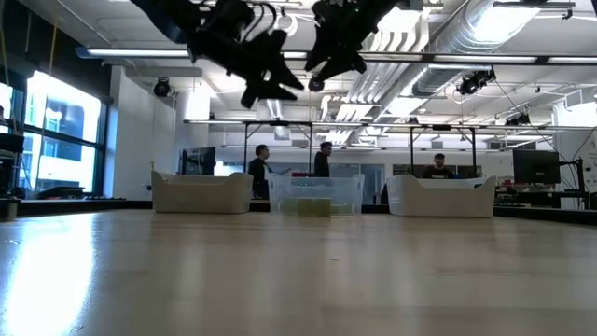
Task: Sort & place blocks by color
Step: Return to Home Position
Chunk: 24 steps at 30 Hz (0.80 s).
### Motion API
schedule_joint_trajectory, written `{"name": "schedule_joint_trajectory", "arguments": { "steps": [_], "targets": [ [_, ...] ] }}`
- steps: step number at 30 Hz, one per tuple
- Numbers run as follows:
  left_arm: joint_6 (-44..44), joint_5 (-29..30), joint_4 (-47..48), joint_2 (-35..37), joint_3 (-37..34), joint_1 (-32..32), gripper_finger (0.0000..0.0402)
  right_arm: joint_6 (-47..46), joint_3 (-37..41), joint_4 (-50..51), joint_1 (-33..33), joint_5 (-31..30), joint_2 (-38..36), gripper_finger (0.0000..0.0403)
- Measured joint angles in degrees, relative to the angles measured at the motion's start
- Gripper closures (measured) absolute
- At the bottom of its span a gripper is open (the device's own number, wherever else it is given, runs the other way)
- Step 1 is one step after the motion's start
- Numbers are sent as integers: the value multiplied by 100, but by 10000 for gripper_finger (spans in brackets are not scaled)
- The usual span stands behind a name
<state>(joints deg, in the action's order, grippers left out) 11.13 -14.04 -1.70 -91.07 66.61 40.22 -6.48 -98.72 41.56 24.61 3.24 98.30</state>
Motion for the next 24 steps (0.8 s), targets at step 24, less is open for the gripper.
{"name": "schedule_joint_trajectory", "arguments": {
  "steps": [24],
  "targets": [
    [117,601,534,3606,-2274,-1437,243,-669,1270,-1434,-1501,379,0,202]
  ]
}}
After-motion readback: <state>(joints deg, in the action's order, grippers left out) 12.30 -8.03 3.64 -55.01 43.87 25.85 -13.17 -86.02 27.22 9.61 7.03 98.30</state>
